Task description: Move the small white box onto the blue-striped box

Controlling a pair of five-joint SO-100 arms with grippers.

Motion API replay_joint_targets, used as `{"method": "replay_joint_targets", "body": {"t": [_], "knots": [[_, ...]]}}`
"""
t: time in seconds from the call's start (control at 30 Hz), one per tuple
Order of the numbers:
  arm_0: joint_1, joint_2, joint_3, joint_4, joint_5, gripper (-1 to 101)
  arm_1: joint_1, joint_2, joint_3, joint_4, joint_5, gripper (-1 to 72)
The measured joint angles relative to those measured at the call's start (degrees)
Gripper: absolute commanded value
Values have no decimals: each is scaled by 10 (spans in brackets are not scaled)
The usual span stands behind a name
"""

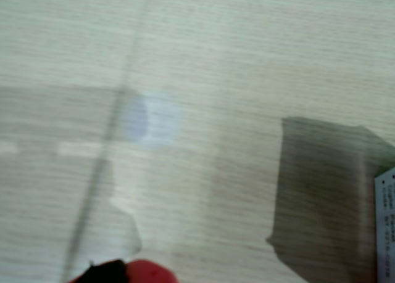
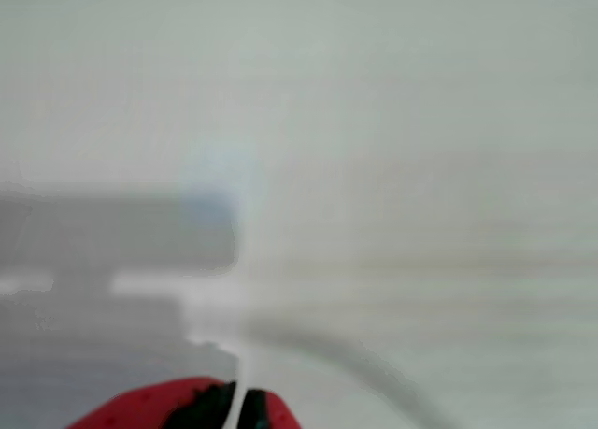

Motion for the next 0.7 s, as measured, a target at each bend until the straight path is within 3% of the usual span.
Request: {"method": "replay_joint_targets", "body": {"t": [0.13,0.33,0.43,0.6,0.7], "knots": [[0,0,0,0,0,-1,-34,-32,-181,88,53,3],[0,0,0,0,-1,-1,-224,-288,-508,180,180,26],[0,0,0,-8,-10,-1,-345,-468,-693,214,237,69],[-44,0,0,-17,-12,-1,-472,-724,-917,217,287,191],[-94,0,0,-16,31,-1,-530,-835,-1024,217,313,246]]}}
